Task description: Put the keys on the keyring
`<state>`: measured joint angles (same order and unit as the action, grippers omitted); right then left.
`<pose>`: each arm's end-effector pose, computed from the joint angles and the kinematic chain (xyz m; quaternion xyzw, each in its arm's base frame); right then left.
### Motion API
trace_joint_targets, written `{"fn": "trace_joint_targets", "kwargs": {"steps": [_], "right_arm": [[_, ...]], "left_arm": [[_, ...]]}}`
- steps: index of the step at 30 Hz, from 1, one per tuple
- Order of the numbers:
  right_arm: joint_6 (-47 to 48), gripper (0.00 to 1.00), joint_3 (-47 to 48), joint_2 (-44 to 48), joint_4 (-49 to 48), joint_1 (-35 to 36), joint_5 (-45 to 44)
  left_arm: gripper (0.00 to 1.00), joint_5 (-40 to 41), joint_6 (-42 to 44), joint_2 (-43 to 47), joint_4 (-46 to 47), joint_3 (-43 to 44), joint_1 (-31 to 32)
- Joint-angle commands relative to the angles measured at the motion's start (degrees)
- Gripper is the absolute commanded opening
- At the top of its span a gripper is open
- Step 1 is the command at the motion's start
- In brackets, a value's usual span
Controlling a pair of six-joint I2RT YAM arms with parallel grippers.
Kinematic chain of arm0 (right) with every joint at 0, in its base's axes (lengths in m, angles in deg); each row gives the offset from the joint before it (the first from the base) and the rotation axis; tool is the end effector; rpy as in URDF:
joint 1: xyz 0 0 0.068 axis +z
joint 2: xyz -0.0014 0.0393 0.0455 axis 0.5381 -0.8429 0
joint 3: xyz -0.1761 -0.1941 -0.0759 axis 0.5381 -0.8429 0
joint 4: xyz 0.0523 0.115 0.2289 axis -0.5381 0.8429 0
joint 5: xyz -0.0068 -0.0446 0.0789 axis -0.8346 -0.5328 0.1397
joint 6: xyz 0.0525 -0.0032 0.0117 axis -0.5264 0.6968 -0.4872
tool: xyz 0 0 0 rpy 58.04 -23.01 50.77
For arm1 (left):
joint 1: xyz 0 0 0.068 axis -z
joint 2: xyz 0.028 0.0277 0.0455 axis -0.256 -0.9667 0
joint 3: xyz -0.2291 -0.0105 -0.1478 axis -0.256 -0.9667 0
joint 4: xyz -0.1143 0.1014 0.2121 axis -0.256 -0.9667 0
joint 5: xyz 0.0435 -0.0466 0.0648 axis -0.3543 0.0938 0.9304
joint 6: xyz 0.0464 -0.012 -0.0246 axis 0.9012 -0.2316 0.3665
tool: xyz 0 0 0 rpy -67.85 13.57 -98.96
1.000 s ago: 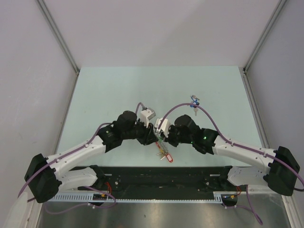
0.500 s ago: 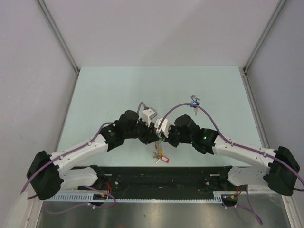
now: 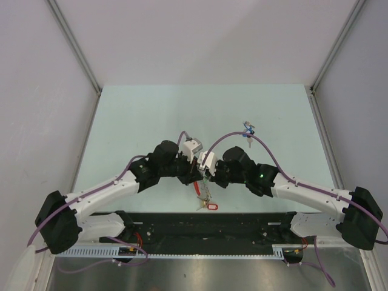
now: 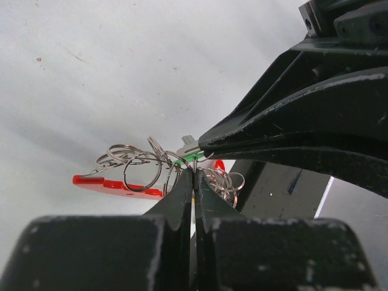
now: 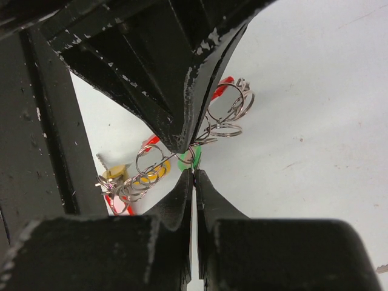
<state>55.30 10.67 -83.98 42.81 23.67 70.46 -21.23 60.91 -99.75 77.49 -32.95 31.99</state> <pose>0.1383 0.2177 0.2601 -0.5723 0.6700 0.2196 0.4187 0.1612 -0.1902 0.2511 0.3245 0.8087 -0.3733 0.3183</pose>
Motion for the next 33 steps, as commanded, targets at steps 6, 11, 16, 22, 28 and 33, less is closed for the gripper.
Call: {"fn": "trace_joint_targets", "kwargs": {"steps": [6,11,16,22,28,33], "right_arm": [[-1.0,0.00,2.5,1.1,-2.8,0.1,-0.1],[-1.9,0.00,0.1,2.7,-4.8,0.6,1.3],[-3.1,0.00,-2.6,4.6,-8.5,0.6,4.0],[-3.3,0.00,-4.1,4.4,-9.9,0.5,6.1],[-3.4,0.00,-5.0,4.7,-10.4,0.4,7.4],[-3.8,0.00,-5.3,4.8,-11.3,-0.1,7.2]], "left_arm": [[0.00,1.4,-2.8,5.8,8.9,-1.6,0.6],[0.01,4.8,-4.9,9.8,15.3,-6.1,0.6],[0.00,5.7,-7.4,13.4,23.4,-10.9,0.6],[0.00,5.2,-9.6,15.4,30.7,-14.2,0.6],[0.00,7.3,-10.1,18.2,33.4,-16.1,0.6],[0.00,7.5,-10.5,18.3,35.1,-16.9,0.6]]}}
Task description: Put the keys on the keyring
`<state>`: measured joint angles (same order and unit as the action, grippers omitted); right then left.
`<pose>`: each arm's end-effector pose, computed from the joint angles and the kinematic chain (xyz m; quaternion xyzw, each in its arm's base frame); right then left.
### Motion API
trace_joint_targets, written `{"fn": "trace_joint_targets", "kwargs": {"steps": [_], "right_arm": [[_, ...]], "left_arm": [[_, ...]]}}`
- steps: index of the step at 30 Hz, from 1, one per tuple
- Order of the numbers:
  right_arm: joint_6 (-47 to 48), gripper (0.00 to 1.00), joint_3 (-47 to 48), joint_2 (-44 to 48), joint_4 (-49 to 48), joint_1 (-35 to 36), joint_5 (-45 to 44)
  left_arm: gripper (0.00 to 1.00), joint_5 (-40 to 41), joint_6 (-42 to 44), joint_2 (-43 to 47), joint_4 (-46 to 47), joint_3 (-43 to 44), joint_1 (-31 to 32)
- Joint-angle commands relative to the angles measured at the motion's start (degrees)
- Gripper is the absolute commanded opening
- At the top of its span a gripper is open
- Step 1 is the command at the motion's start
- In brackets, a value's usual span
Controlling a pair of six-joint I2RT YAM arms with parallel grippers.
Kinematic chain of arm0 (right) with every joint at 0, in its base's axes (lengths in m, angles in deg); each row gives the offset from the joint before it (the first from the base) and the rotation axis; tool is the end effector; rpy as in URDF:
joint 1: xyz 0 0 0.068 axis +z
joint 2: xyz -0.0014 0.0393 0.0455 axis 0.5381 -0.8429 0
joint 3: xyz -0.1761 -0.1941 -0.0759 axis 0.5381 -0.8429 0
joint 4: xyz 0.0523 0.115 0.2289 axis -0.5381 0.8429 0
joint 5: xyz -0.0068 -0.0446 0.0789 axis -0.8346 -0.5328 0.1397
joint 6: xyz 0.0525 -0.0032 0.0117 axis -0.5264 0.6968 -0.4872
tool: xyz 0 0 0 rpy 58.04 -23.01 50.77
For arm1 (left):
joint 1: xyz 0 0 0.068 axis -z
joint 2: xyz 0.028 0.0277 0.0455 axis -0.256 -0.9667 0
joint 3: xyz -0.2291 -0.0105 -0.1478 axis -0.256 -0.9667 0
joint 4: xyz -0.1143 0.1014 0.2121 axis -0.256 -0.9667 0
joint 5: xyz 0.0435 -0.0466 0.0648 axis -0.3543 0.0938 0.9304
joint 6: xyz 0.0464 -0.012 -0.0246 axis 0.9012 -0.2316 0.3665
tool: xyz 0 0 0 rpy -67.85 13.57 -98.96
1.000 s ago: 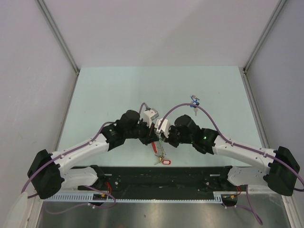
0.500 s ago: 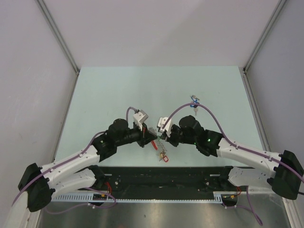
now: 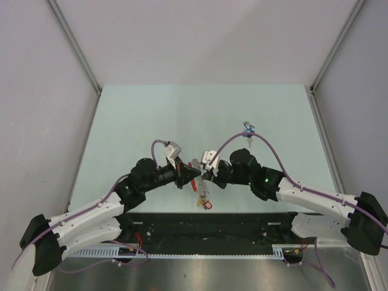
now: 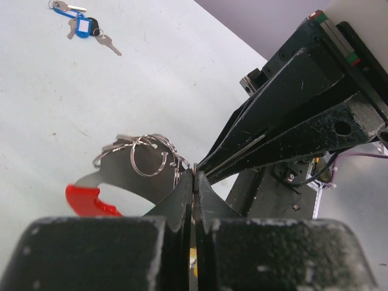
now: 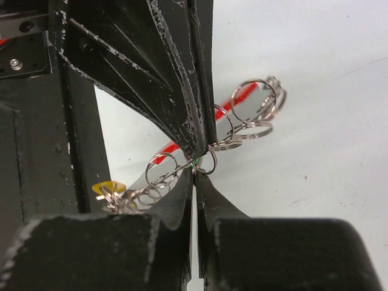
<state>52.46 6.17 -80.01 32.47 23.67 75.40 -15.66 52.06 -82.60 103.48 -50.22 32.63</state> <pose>0.1311 0.2123 0.2666 -0.5514 0.6286 0.2843 0.4691 0.1289 -0.1543 0.2526 0.2425 0.7120 -0.4583 0.4735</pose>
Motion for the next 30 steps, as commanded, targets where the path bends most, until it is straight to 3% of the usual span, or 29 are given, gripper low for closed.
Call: {"fn": "trace_joint_targets", "kwargs": {"steps": [1,6,10,13,22,27,30], "right_arm": [[-1.1,0.00,-0.9,1.0,-1.3,-0.2,1.8],[-2.0,0.00,-0.8,1.8,-1.4,-1.2,-1.2],[-2.1,0.00,-0.7,2.2,-2.9,-1.7,-2.8],[-2.4,0.00,-0.8,2.5,-3.1,-2.3,-3.9],[-4.9,0.00,-0.5,4.1,-3.4,-4.5,-9.2],[-5.8,0.00,-0.4,4.2,-3.4,-5.7,-10.8],[-6.5,0.00,-0.3,3.9,-3.3,-6.6,-12.1]], "left_arm": [[0.01,1.9,-1.4,0.8,9.1,0.2,0.0],[0.04,4.8,0.9,1.1,6.5,0.7,0.0],[0.44,7.5,3.4,2.1,2.3,2.3,0.0],[0.62,10.1,5.2,3.2,-1.7,4.1,0.0],[1.00,18.7,8.1,4.4,-18.5,12.3,-0.9],[1.00,24.7,9.2,4.4,-28.0,19.5,-3.6],[1.00,23.1,10.5,3.7,-33.6,23.3,-8.2]]}}
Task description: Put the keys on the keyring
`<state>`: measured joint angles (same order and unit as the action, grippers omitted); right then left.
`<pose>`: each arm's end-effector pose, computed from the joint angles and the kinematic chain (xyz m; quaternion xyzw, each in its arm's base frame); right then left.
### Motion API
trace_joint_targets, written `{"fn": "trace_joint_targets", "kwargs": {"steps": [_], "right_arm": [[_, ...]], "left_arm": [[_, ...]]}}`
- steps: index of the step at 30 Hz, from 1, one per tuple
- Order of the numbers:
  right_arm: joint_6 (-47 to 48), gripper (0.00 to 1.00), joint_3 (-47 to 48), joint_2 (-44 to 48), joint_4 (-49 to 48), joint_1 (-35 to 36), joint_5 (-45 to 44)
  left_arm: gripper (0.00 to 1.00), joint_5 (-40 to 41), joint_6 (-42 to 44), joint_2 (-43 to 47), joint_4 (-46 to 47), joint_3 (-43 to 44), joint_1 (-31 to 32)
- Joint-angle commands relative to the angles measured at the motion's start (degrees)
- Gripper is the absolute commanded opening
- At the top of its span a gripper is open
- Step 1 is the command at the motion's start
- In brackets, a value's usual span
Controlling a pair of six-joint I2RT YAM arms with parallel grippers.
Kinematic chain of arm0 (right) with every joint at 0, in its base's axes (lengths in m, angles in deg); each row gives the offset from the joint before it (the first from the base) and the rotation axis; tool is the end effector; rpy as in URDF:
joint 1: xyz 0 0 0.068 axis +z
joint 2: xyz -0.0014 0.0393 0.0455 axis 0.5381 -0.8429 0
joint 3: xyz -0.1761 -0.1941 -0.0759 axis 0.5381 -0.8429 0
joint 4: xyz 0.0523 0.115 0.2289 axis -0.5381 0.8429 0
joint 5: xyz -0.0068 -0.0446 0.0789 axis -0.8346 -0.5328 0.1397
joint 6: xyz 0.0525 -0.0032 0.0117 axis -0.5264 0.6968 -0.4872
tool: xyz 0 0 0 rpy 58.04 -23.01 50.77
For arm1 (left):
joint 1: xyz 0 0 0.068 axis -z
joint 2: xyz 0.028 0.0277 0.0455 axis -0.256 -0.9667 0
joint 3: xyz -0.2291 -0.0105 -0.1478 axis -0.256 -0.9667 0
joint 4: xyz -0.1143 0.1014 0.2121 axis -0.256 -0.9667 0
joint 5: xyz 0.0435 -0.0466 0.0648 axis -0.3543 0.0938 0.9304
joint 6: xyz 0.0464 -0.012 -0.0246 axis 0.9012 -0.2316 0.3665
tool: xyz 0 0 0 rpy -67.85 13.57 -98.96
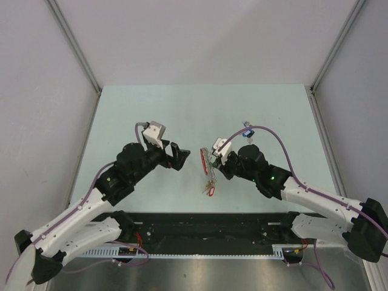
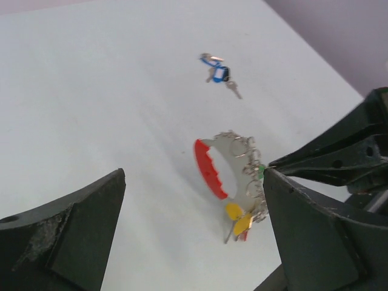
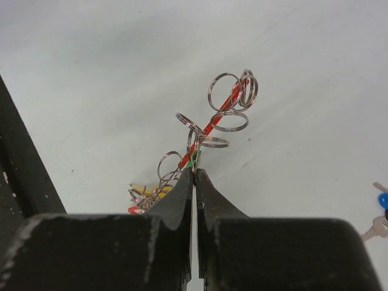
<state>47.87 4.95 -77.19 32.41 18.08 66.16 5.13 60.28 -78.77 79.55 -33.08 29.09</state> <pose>0.1503 0.1886 0.2700 -0.4558 0.6957 0.2214 0.5090 0.1374 -0.1276 0.3266 0.1627 0.7529 -0.2806 0.5727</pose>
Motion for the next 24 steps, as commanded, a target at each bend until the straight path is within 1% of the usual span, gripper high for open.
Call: {"fn": "trace_joint_targets", "kwargs": {"steps": [1,2,4,5,6,8,9,12,13,15,16,20,24], "right_arm": [[-2.1,0.00,1.0,1.1,-3.3,-1.4,-3.5],[-2.1,0.00,1.0,1.0,-3.3,-1.7,-3.7],[-2.4,0.00,1.0,0.8,-3.4,-2.7,-4.1],[-2.8,0.00,1.1,0.9,-3.5,-3.1,-4.6],[-2.9,0.00,1.1,0.9,-3.5,-3.3,-5.4],[-3.2,0.00,1.5,0.6,-3.5,-4.3,-5.6],[-3.2,0.00,1.7,0.5,-3.3,-4.7,-8.1],[-3.7,0.00,3.1,-1.0,-2.8,-5.6,-10.9],[-3.7,0.00,3.6,-1.3,-2.6,-6.1,-11.2],[-3.7,0.00,4.7,-2.5,-2.6,-6.1,-13.3],[-3.7,0.00,5.0,-2.8,-2.7,-6.3,-13.8],[-4.7,0.00,6.4,-5.5,-3.8,-6.7,-13.6],[-7.7,0.00,7.7,-7.5,-5.8,-5.9,-7.0]], "left_arm": [[1.00,1.3,2.7,-0.4,-10.9,7.1,-6.3],[1.00,-0.3,3.7,-0.7,-13.1,8.6,-9.7],[1.00,-3.8,5.0,-1.2,-15.1,10.1,-12.8],[1.00,-4.4,6.4,-1.3,-16.4,11.0,-15.2],[1.00,-4.5,7.2,-1.2,-16.5,11.2,-16.2],[1.00,-3.6,8.8,-0.5,-15.6,9.3,-18.2],[1.00,-3.6,8.9,-0.4,-13.3,8.2,-18.7],[1.00,-7.9,7.1,-0.5,-8.8,3.8,-21.3],[1.00,-11.1,6.7,-1.3,-8.2,2.9,-23.4],[1.00,-13.4,6.0,-2.1,-9.7,3.0,-25.9],[1.00,-13.0,6.6,-2.1,-9.7,2.7,-27.3],[1.00,-8.3,8.0,0.2,-10.2,1.6,-27.7],[1.00,-2.8,9.3,3.7,-10.2,0.4,-27.8]]}}
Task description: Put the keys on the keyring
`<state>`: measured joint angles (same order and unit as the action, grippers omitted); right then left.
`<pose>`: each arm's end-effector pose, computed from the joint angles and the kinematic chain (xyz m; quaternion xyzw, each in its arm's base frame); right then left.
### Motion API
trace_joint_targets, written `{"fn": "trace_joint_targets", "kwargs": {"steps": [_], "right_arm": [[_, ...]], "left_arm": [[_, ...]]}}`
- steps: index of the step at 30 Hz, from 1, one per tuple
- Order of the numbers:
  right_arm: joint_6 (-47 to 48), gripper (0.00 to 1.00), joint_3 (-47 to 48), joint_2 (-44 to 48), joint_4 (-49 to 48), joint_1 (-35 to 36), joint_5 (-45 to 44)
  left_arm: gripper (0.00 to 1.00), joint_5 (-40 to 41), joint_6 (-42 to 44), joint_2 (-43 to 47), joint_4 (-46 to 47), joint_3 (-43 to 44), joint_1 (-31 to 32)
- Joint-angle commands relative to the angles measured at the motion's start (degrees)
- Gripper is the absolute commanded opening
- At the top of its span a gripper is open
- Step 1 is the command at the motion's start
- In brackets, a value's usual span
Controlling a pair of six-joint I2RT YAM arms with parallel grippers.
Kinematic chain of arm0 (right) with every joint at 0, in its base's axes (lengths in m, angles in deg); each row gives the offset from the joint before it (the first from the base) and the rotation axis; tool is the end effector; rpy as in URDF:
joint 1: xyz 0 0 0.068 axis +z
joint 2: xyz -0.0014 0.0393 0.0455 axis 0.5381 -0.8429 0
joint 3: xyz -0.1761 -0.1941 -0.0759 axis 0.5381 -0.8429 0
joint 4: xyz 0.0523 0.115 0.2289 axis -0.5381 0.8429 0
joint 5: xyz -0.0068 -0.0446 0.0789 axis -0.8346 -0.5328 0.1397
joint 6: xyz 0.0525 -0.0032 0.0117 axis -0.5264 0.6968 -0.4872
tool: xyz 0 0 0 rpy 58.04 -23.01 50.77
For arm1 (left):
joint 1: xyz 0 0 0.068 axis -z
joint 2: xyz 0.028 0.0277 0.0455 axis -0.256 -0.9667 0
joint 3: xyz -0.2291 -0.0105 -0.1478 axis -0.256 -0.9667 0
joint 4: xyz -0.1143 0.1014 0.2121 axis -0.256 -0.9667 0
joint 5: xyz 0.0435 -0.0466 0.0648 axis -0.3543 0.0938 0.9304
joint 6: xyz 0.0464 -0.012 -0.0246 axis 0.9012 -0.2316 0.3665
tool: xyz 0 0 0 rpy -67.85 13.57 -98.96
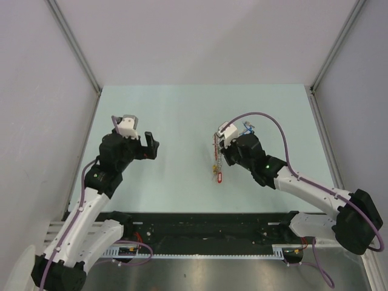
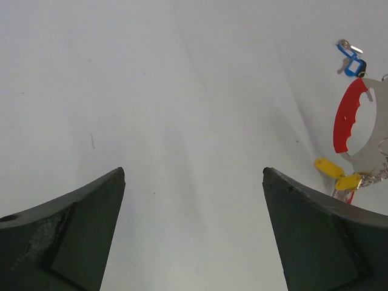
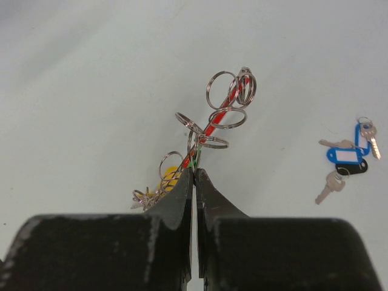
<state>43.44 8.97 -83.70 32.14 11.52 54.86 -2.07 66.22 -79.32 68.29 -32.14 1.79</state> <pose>0.1927 0.1815 0.2685 -0.3433 0.7692 0.1284 0.5235 0.1754 -0.0534 0.3101 0.0631 0.8250 -0.1364 0.5448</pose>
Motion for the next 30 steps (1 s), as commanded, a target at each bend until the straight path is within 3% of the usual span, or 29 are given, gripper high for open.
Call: {"fn": "trace_joint_targets", "kwargs": {"steps": [1,6,12,20,30], "right_arm": [[-3.9,0.00,4.4,-1.7,-6.0,1.3,5.0],[-4.1,0.00,7.3,-4.6,-8.3,6.3,11.5],[-7.4,0.00,8.4,-9.5,-13.1,6.8,17.9],[-14.6,0.00,8.5,-19.4,-12.3,-2.9,24.8],[-18.3,0.00,7.0,-26.1,-9.0,-10.3,20.2]], "left_arm": [[1.00,5.0,3.7,4.8,1.2,-0.8,-0.5],[1.00,7.4,4.4,7.5,1.7,-1.8,-0.5],[1.00,6.6,4.4,7.5,2.1,-2.0,-0.5],[1.00,6.8,4.7,7.9,1.9,-2.1,-0.5],[1.00,6.6,5.1,6.8,1.7,-2.0,-0.5]]}}
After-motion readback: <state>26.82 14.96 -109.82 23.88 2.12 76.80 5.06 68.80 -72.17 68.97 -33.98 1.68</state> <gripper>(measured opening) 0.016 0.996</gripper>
